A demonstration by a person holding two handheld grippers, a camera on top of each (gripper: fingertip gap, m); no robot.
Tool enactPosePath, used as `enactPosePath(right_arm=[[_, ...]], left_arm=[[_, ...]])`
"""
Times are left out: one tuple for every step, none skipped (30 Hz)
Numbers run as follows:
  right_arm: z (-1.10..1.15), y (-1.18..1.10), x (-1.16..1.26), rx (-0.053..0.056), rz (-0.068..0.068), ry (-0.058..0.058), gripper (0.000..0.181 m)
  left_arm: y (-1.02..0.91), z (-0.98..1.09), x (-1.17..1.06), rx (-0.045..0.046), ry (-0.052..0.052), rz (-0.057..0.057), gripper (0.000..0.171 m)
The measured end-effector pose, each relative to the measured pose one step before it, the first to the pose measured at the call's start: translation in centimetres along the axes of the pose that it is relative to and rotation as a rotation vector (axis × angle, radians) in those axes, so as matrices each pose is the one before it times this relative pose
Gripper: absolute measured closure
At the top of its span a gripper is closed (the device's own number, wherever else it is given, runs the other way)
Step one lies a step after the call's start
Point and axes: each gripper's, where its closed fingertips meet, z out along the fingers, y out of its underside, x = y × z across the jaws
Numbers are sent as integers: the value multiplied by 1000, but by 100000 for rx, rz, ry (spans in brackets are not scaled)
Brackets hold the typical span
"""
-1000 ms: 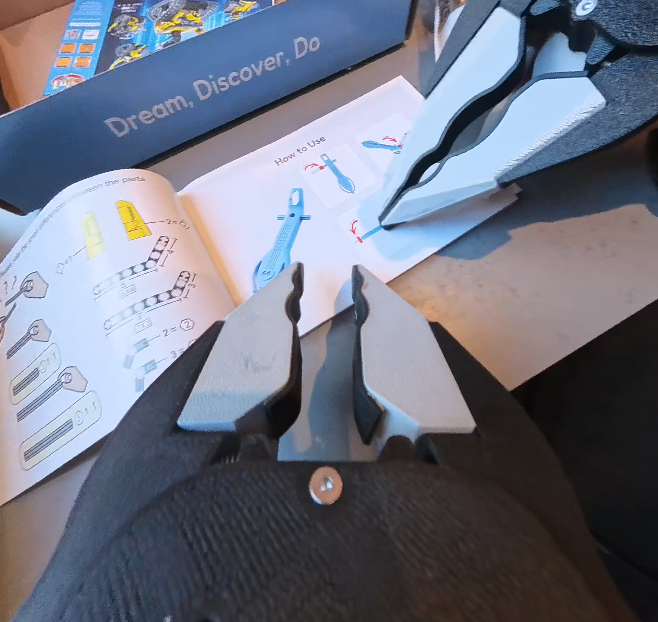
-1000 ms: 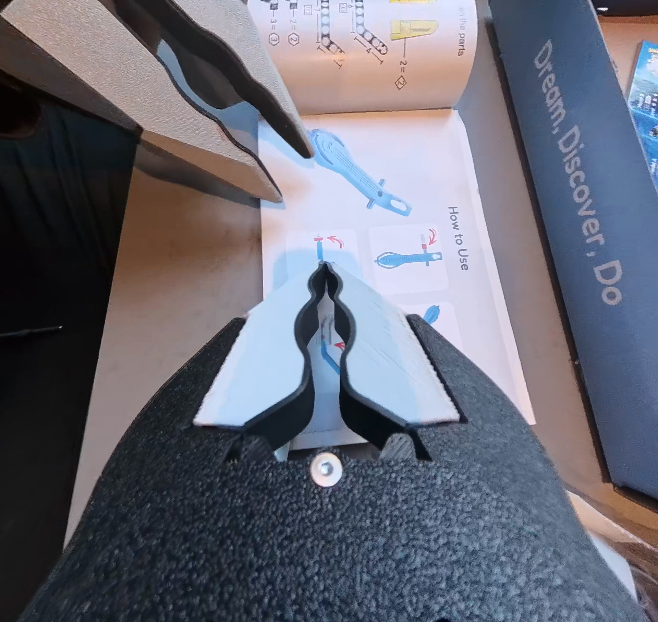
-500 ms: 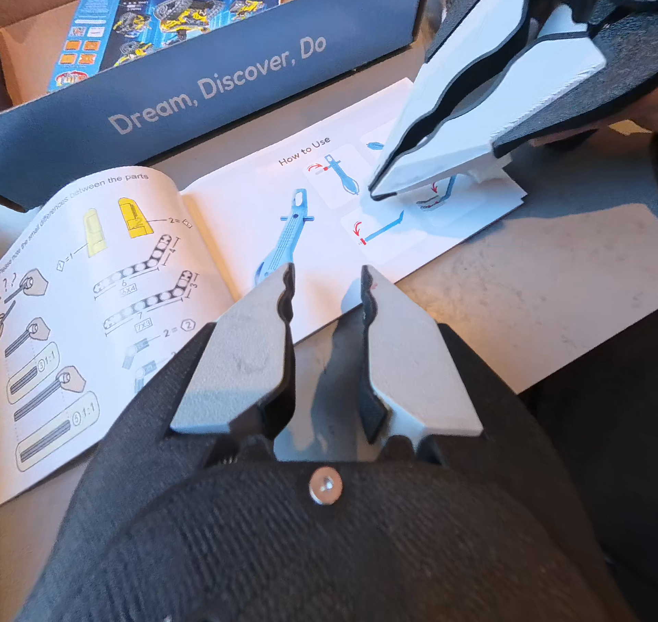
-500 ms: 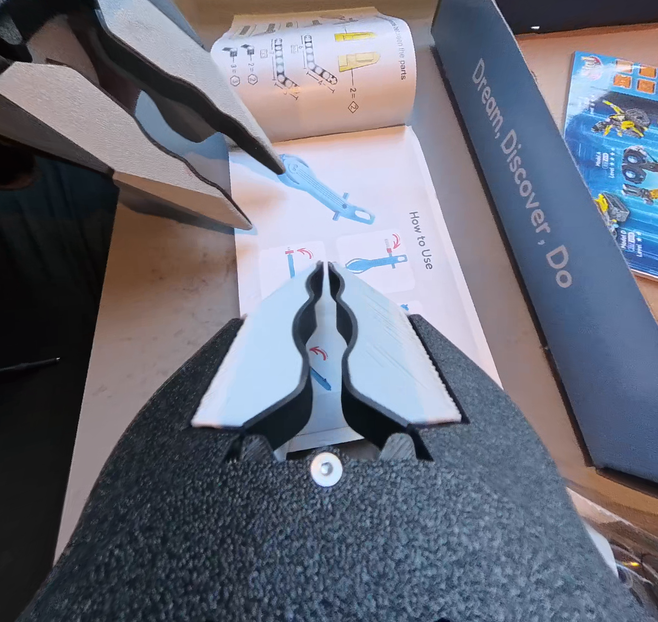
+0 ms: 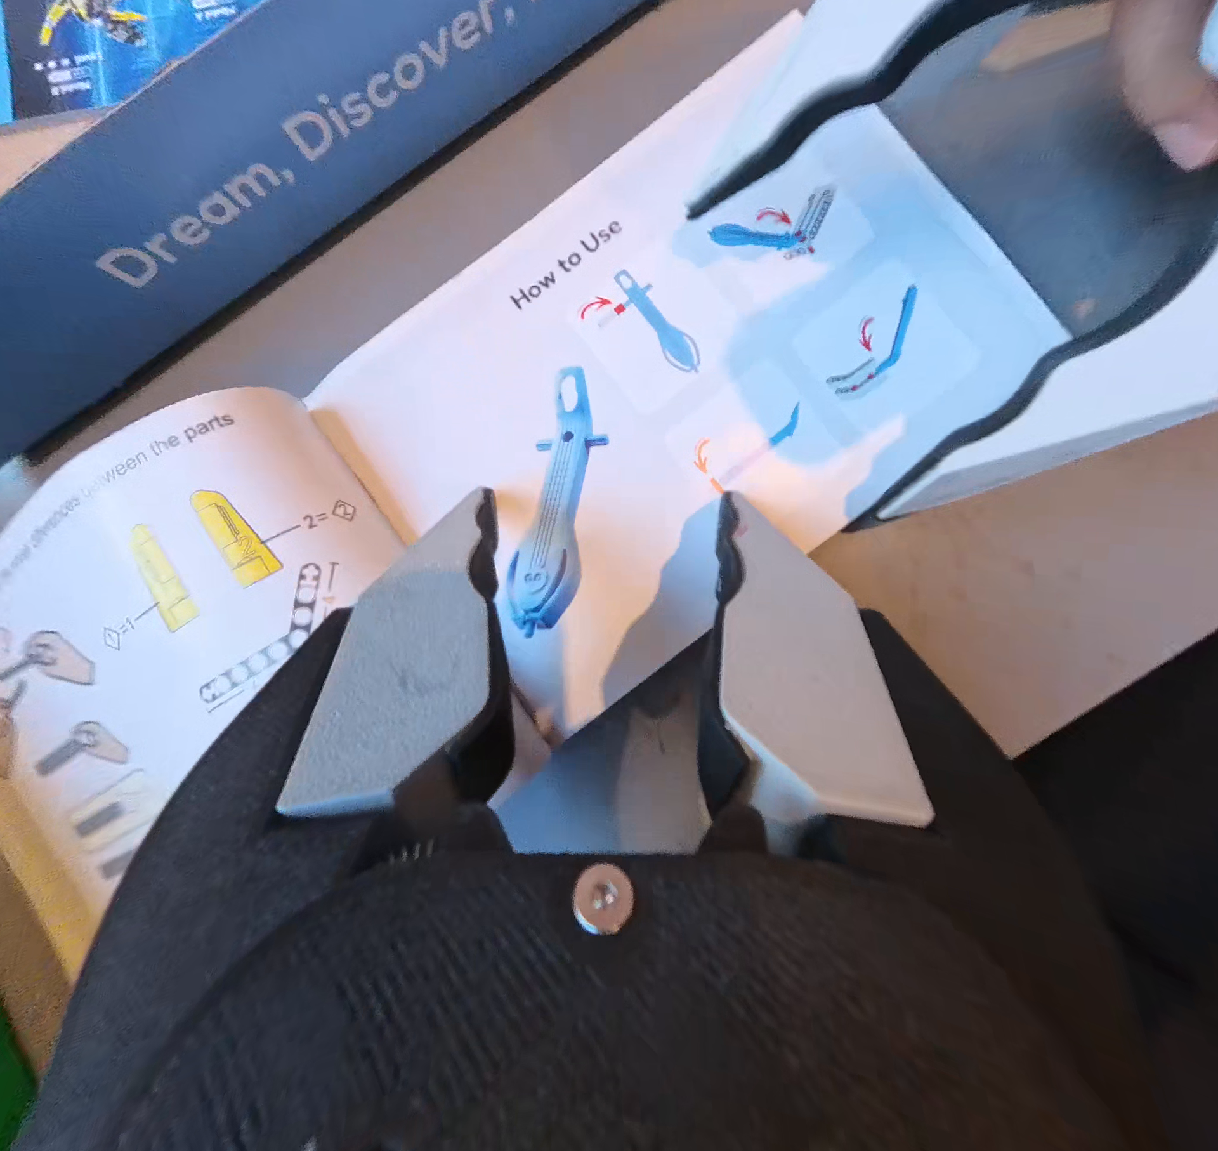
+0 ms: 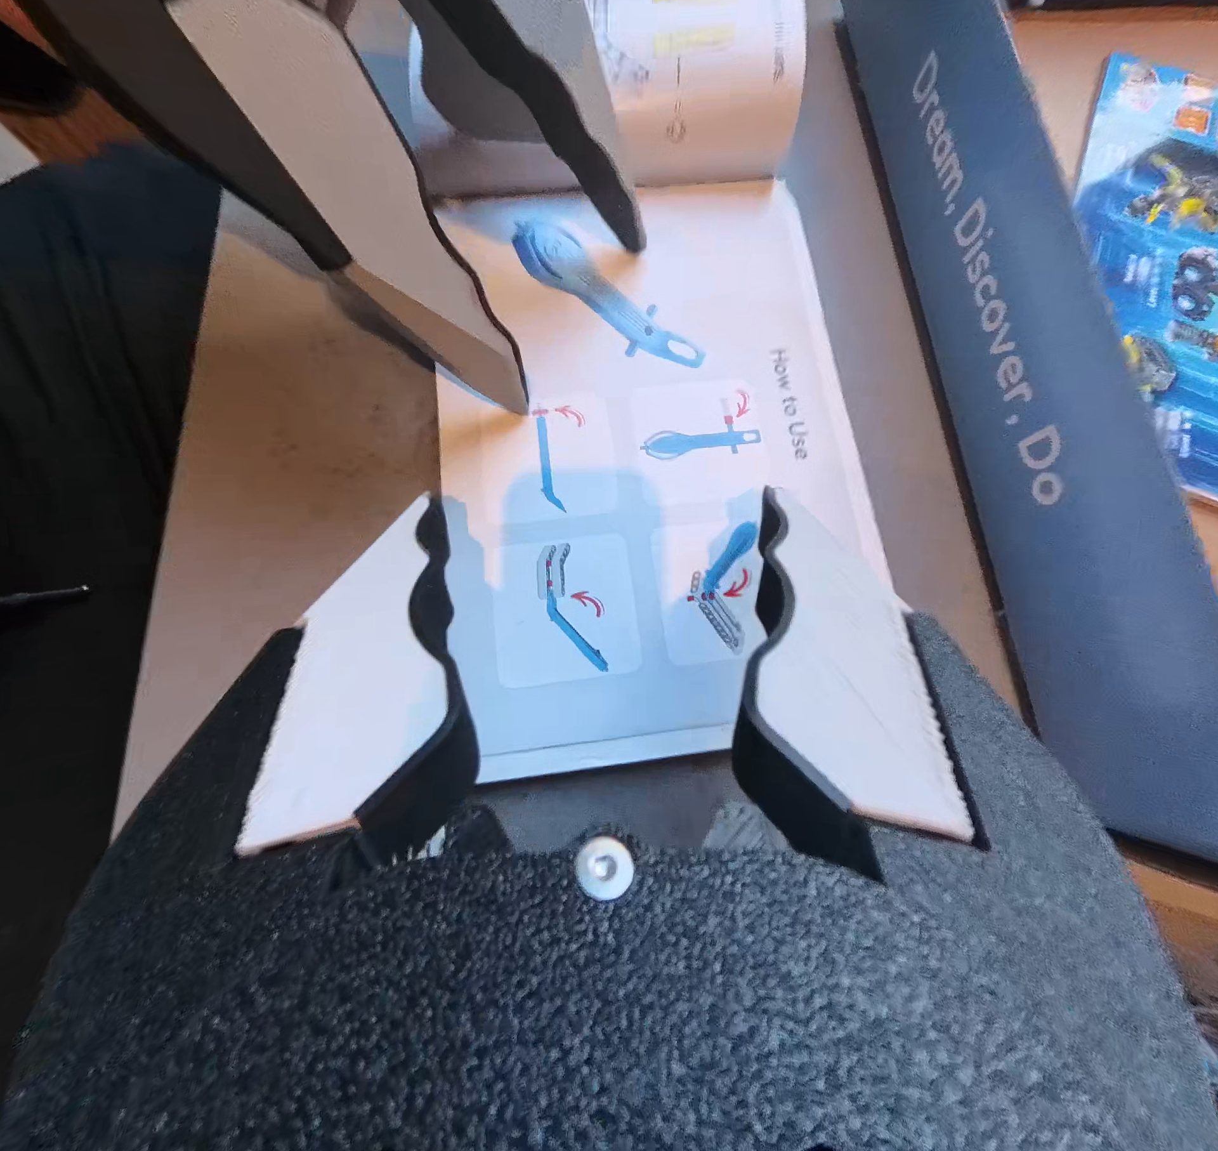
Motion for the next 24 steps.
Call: enactPosePath(right_arm=[[255, 525, -18, -2849, 106, -231, 89], [171, 205, -136, -871, 1616, -1334, 91], [20, -36, -36, 359, 1394, -806, 92], [-3, 23, 45, 74, 109, 85, 92], [8, 9, 10, -27, -65, 192, 92], [10, 8, 18, -42, 201, 187, 93], [4, -14, 73, 97, 459, 237, 94], [-7, -36, 126, 338, 719, 455, 100], [-31, -55, 198, 495, 888, 761, 108], [-9, -51, 188, 364, 732, 804, 113], [7, -35, 99, 174, 193, 454, 116], [15, -32, -73, 100, -607, -228, 120], [31, -43, -210, 101, -1163, -630, 125], [44, -60, -239, 155, -1093, -689, 131], [52, -69, -210, 163, -696, -584, 137], [56, -82, -175, 106, -463, -406, 143], [71, -80, -182, 86, -421, -321, 150], [78, -84, -153, 50, -393, 11, 159], [101, -85, -95, -45, -492, 567, 171], [107, -82, 18, -198, -755, 1377, 181], [88, -71, 31, -185, -867, 1445, 181], [50, -79, 26, 3, -453, 989, 181], [32, -75, 44, 237, 306, 616, 181], [-11, -69, 130, 409, 1007, 570, 181]], left_arm=[[26, -16, -50, 835, 654, -1331, 106], [0, 0, 2, 948, 91, -471, 106], [-27, 3, 9, 854, -502, 7, 106], [-17, 2, 4, 660, -457, -81, 106], [-11, 7, 7, 412, -83, -198, 106], [-2, 5, -5, 328, 225, -112, 106], [-7, 8, -4, 359, 391, 57, 106], [-5, -2, 6, 190, 342, 133, 106], [-11, 7, 5, 20, 151, 243, 106], [-2, 3, -8, -41, 34, 190, 106], [-8, -4, 8, -95, 8, 62, 106], [-17, 12, 9, 19, -9, 171, 106], [-32, 18, 9, 176, 3, 34, 106], [-28, 24, 9, 243, -29, -42, 106], [-35, 16, 10, 262, -58, 164, 107], [-19, -6, 27, 169, 0, 311, 107], [-10, -10, 49, 51, 45, 374, 108], [-52, -10, 53, 168, -176, 605, 110], [-109, -32, -132, 732, -1749, 878, 113], [-156, -63, -312, 1247, -3397, 1478, 118], [-131, -82, -288, 1060, -3202, 2045, 120], [-108, -117, -110, 720, -1939, 1797, 121], [-176, -144, -2, 1082, -841, 1100, 122], [-196, -152, 180, 1235, 637, 663, 122]])
